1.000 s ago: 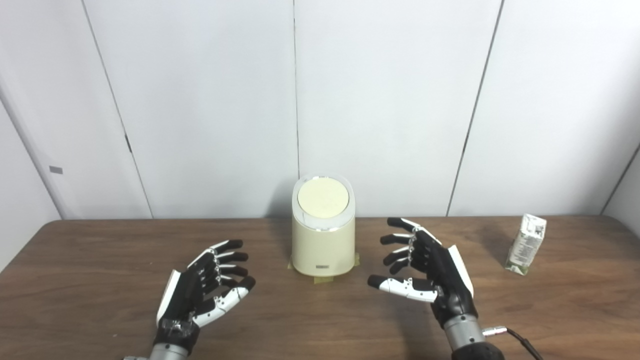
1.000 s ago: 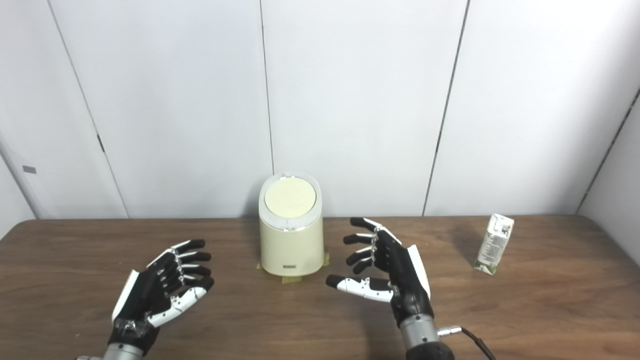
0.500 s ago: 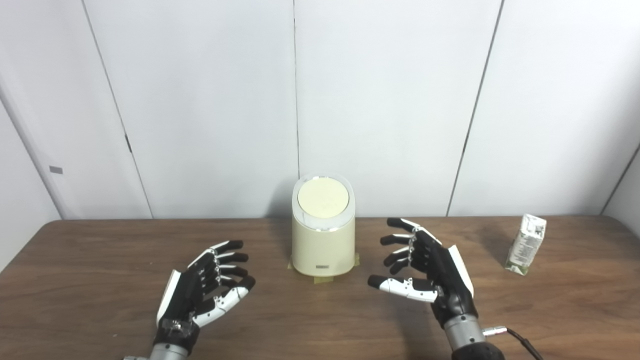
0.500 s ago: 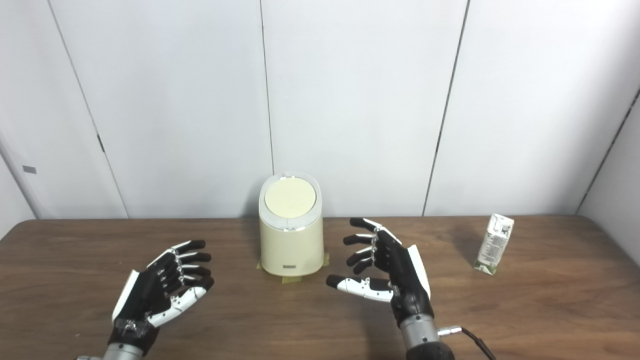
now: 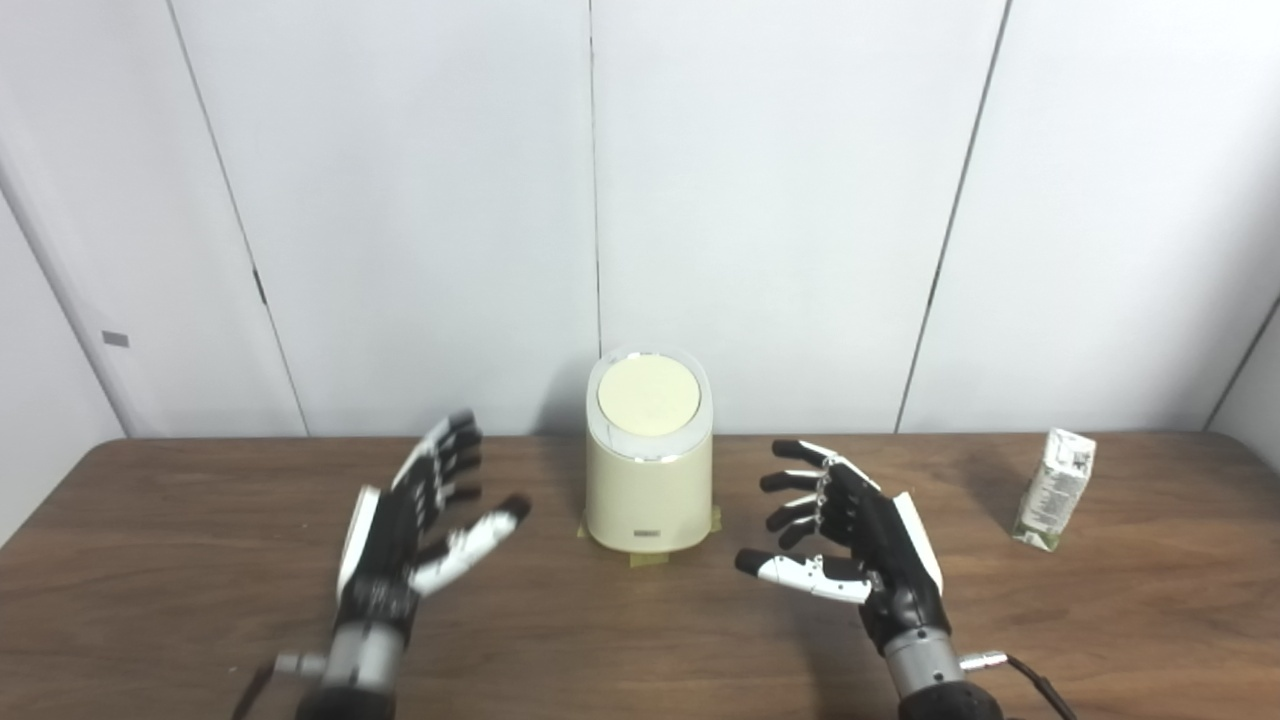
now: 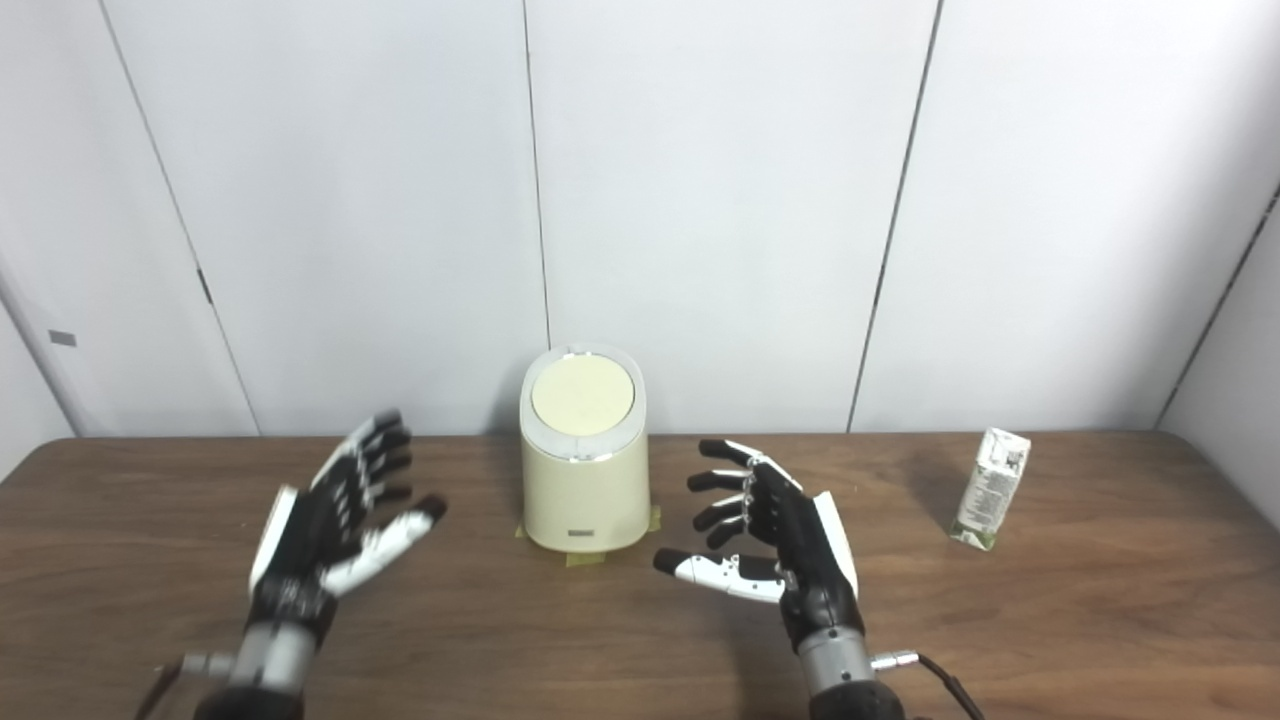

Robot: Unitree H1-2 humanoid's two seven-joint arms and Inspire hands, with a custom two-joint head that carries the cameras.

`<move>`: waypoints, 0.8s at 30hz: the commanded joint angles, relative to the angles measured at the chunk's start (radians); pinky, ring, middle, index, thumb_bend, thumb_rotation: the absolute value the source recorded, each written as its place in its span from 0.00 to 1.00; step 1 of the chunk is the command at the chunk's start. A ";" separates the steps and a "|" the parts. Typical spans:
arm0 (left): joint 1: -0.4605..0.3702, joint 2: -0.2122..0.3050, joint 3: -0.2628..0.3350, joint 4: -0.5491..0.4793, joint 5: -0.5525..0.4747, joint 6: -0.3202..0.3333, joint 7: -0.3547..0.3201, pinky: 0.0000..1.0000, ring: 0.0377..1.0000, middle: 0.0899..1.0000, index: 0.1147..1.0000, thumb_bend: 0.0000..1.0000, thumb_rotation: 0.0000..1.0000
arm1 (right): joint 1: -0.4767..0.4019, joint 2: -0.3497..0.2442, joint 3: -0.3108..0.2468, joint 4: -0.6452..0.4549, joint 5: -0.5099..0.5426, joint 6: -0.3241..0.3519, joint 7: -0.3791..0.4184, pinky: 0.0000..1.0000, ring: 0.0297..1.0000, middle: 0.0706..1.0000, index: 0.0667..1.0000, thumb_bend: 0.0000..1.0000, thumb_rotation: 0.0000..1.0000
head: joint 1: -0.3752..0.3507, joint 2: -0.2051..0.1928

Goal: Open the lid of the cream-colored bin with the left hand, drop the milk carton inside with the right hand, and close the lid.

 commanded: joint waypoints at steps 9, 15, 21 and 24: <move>-0.279 0.036 -0.051 -0.006 0.106 0.134 0.006 0.98 1.00 1.00 1.00 0.90 0.36 | -0.048 0.011 -0.002 -0.027 0.009 -0.043 -0.011 0.40 0.48 0.60 0.70 0.68 0.04 | 0.007 0.004; -0.394 0.030 -0.108 0.077 0.204 0.188 0.028 0.94 1.00 1.00 1.00 0.95 0.40 | -0.048 0.015 0.005 -0.029 0.003 -0.045 -0.010 0.40 0.48 0.60 0.71 0.68 0.03 | -0.005 0.005; -0.458 0.061 -0.205 0.157 0.356 0.196 0.045 0.92 1.00 1.00 1.00 1.00 0.43 | -0.046 0.025 0.005 -0.048 0.000 -0.028 -0.016 0.39 0.48 0.60 0.70 0.68 0.03 | -0.020 0.010; -0.482 0.059 -0.221 0.200 0.387 0.205 0.048 0.97 1.00 1.00 1.00 1.00 0.41 | -0.048 0.031 0.000 -0.052 0.006 -0.023 -0.017 0.39 0.47 0.60 0.71 0.68 0.02 | -0.028 0.011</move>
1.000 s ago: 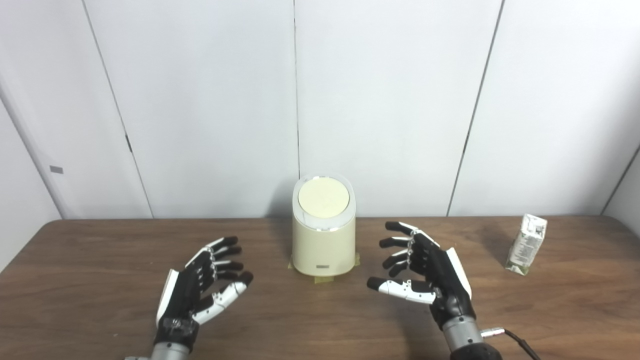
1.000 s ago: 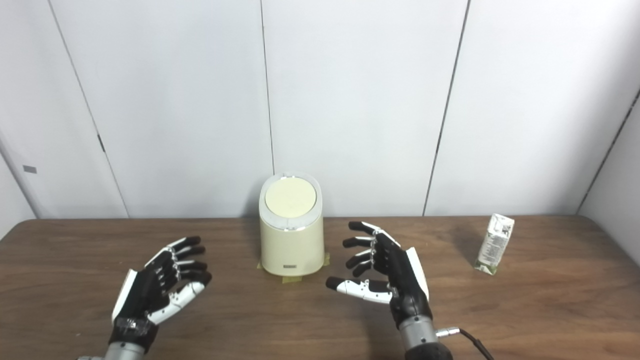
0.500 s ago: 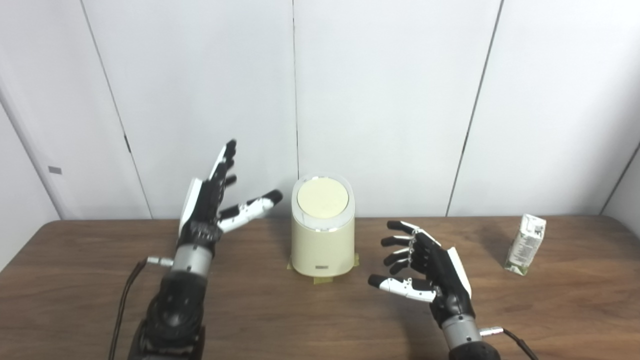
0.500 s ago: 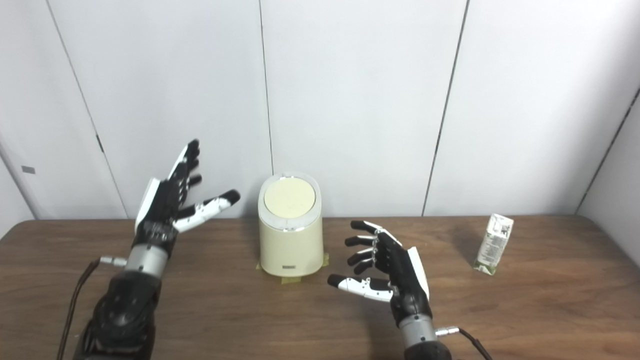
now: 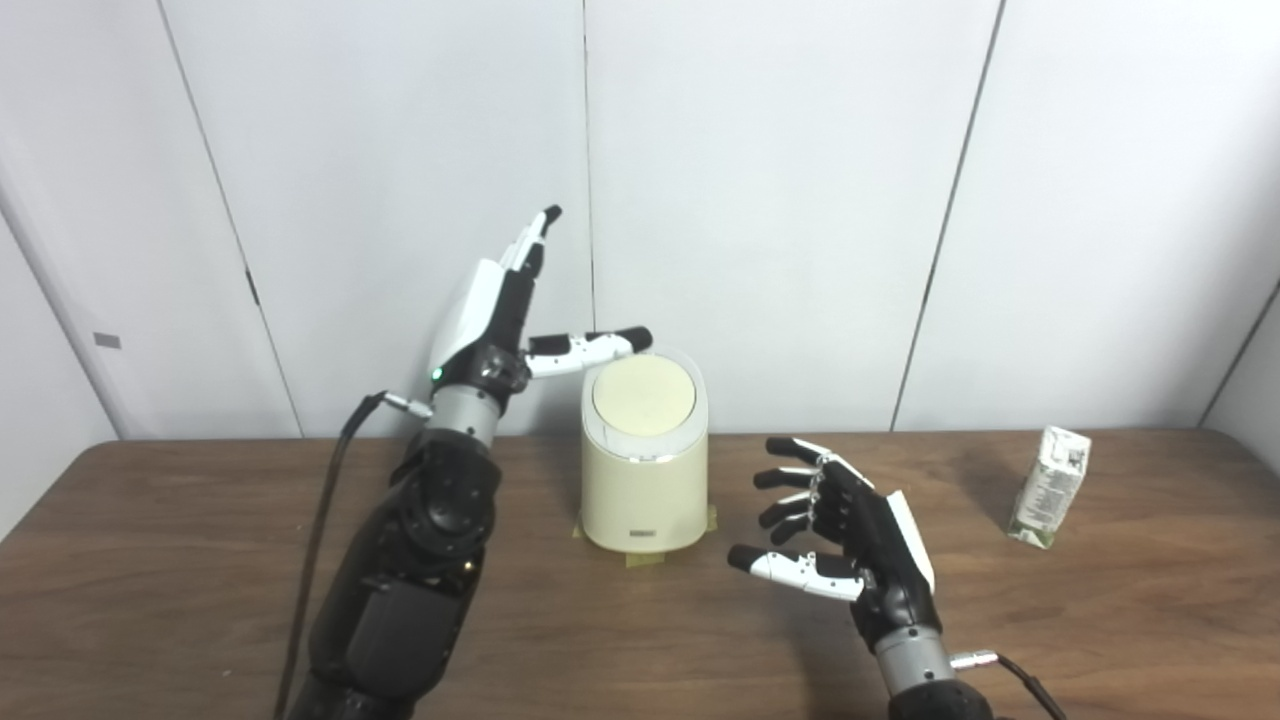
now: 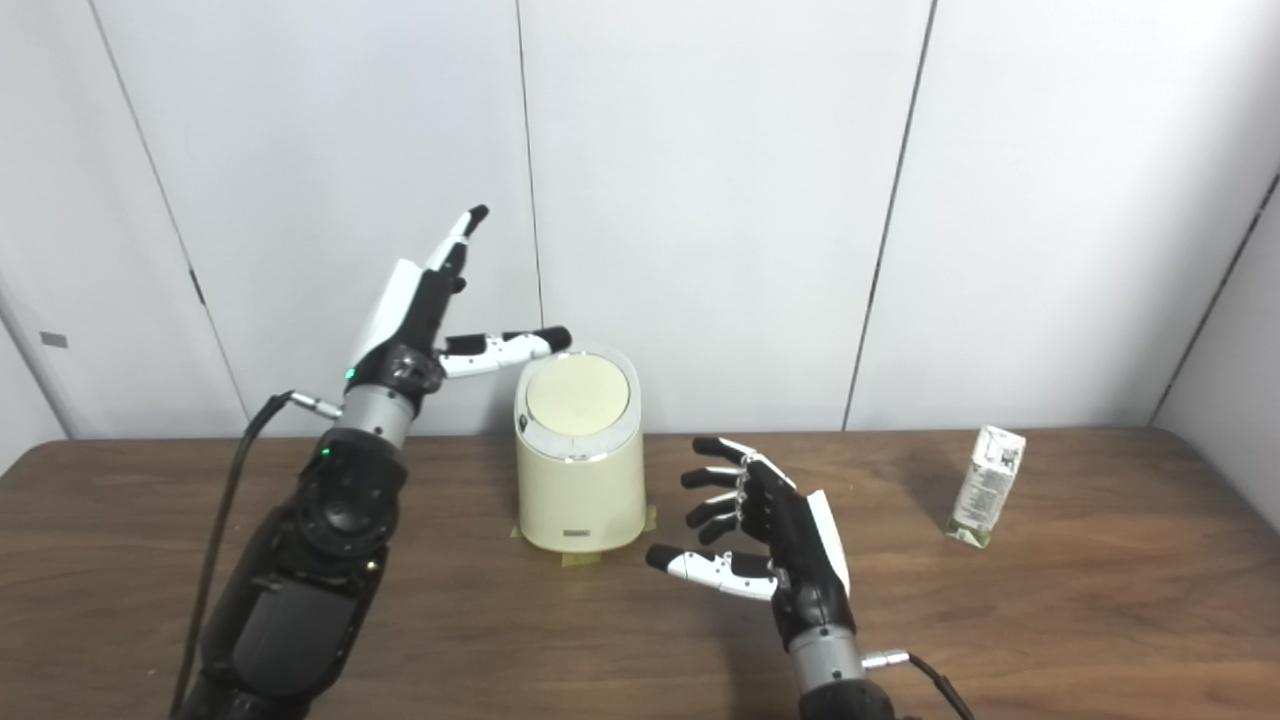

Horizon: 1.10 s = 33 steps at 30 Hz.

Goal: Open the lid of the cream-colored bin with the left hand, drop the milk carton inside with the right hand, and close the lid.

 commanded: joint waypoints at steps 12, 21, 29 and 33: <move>-0.080 0.012 -0.026 0.133 0.042 -0.049 0.050 1.00 1.00 1.00 1.00 1.00 0.33 | -0.046 0.022 -0.006 -0.065 -0.001 -0.016 -0.022 0.35 0.43 0.59 0.71 0.67 0.04 | -0.019 0.009; -0.063 0.022 -0.047 0.149 0.047 -0.058 0.042 1.00 1.00 1.00 1.00 1.00 0.27 | -0.044 0.030 -0.010 -0.076 0.003 -0.002 -0.021 0.35 0.44 0.60 0.71 0.67 0.01 | -0.028 0.020; -0.070 0.031 -0.114 0.188 0.142 -0.059 0.087 1.00 1.00 1.00 1.00 0.99 0.29 | -0.042 0.031 -0.010 -0.084 0.005 0.001 -0.020 0.35 0.44 0.60 0.70 0.67 0.00 | -0.028 0.023; -0.078 0.040 -0.164 0.217 0.237 -0.050 0.134 1.00 1.00 1.00 1.00 0.99 0.29 | -0.040 0.031 -0.006 -0.091 -0.004 0.005 -0.019 0.35 0.44 0.60 0.70 0.67 0.00 | -0.033 0.028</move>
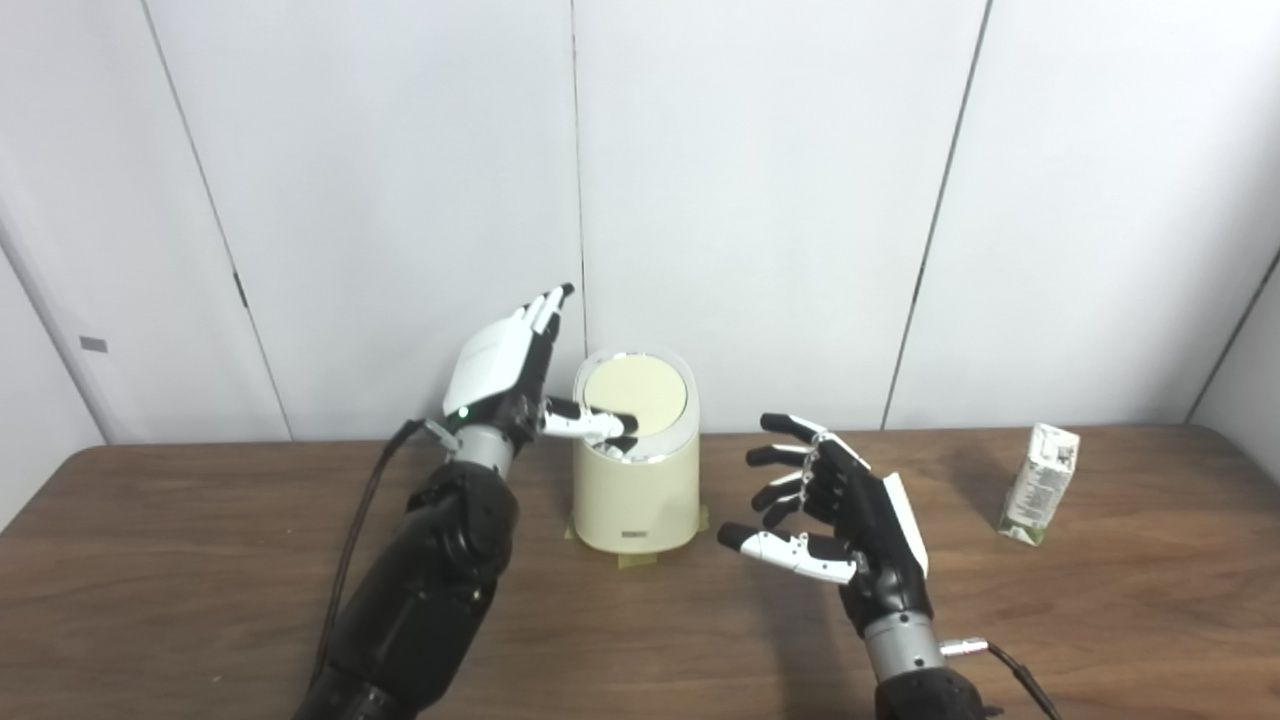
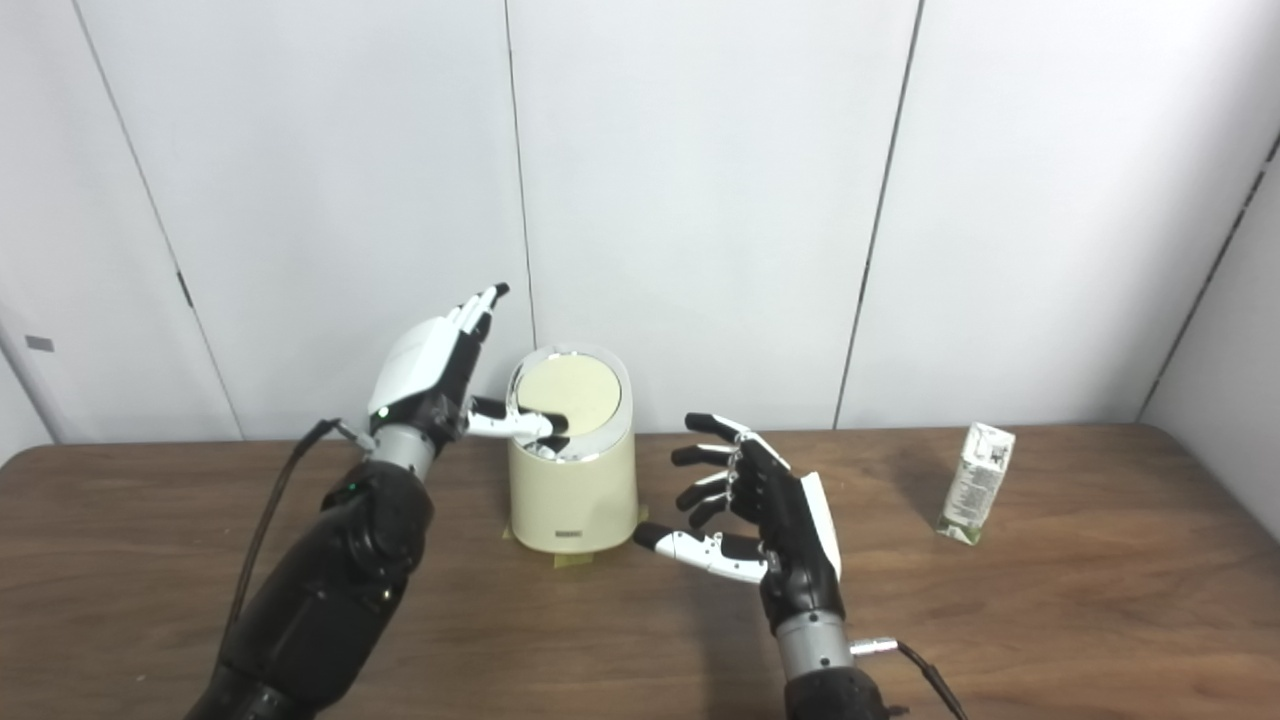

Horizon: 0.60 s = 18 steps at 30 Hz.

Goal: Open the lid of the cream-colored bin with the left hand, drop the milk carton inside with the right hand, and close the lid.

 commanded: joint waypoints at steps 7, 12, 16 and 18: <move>-0.079 0.025 -0.052 0.019 0.143 -0.003 0.087 1.00 1.00 1.00 1.00 1.00 0.27 | -0.035 0.008 0.005 -0.045 -0.017 -0.001 -0.007 0.35 0.44 0.60 0.71 0.66 0.03 | -0.001 0.005; -0.090 0.037 -0.070 0.042 0.204 -0.009 0.138 1.00 1.00 1.00 1.00 1.00 0.25 | -0.034 0.011 0.004 -0.047 -0.008 0.001 -0.003 0.35 0.44 0.60 0.71 0.66 0.02 | 0.001 0.005; -0.100 0.053 -0.089 0.055 0.245 0.001 0.141 1.00 1.00 1.00 1.00 1.00 0.22 | -0.033 0.013 0.004 -0.047 0.002 0.007 0.002 0.36 0.45 0.60 0.70 0.65 0.01 | 0.002 0.006; -0.108 0.067 -0.107 0.051 0.275 0.025 0.101 1.00 1.00 1.00 1.00 1.00 0.21 | -0.032 0.011 0.006 -0.048 -0.002 0.011 0.001 0.36 0.45 0.60 0.70 0.65 0.01 | 0.005 0.006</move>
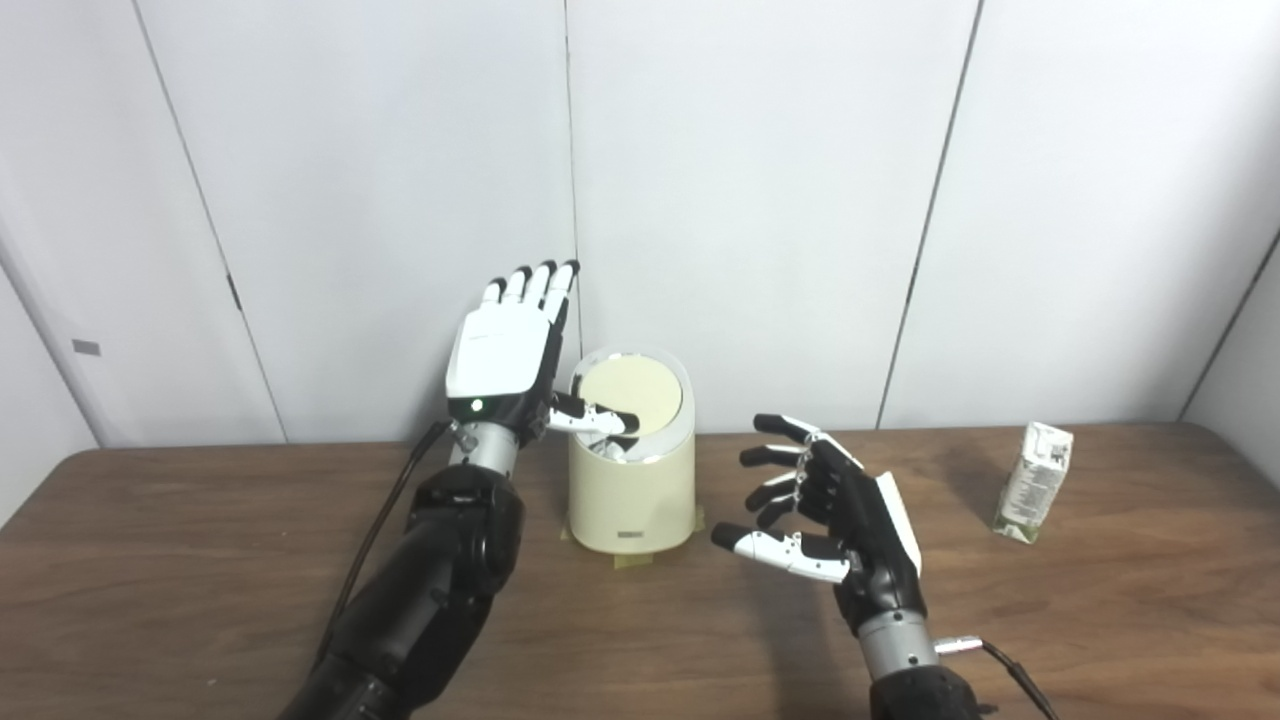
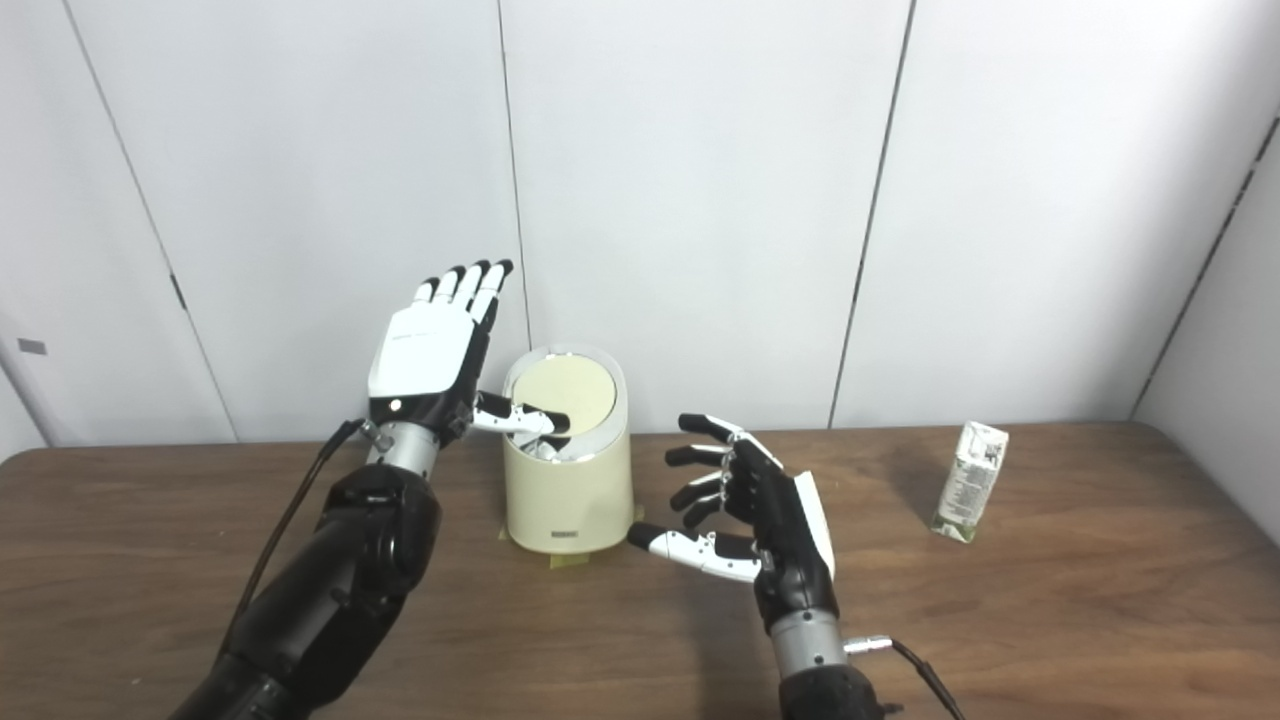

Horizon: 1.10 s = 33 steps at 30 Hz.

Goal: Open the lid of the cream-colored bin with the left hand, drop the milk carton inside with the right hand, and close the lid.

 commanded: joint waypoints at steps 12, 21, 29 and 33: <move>-0.023 0.066 -0.059 -0.033 0.102 0.092 -0.211 1.00 1.00 1.00 1.00 1.00 0.20 | -0.028 0.000 0.008 -0.053 -0.009 -0.016 -0.002 0.35 0.44 0.60 0.70 0.65 0.01 | 0.003 0.009; 0.023 0.051 -0.029 -0.052 0.047 0.080 -0.185 0.92 1.00 1.00 1.00 1.00 0.27 | -0.027 0.003 0.002 -0.056 0.004 -0.014 0.000 0.34 0.43 0.60 0.70 0.65 0.00 | 0.007 0.011; 0.071 -0.065 0.311 -0.225 -0.424 -0.004 -0.197 0.88 1.00 1.00 1.00 0.94 0.43 | -0.028 -0.001 0.000 -0.042 0.023 -0.015 0.007 0.35 0.44 0.61 0.70 0.64 0.00 | 0.017 0.007; 0.115 -0.094 0.411 -0.308 -0.604 -0.007 -0.231 0.81 0.97 1.00 1.00 0.86 0.41 | -0.030 -0.009 0.001 -0.035 0.018 -0.021 0.006 0.35 0.44 0.61 0.70 0.64 0.00 | 0.022 0.006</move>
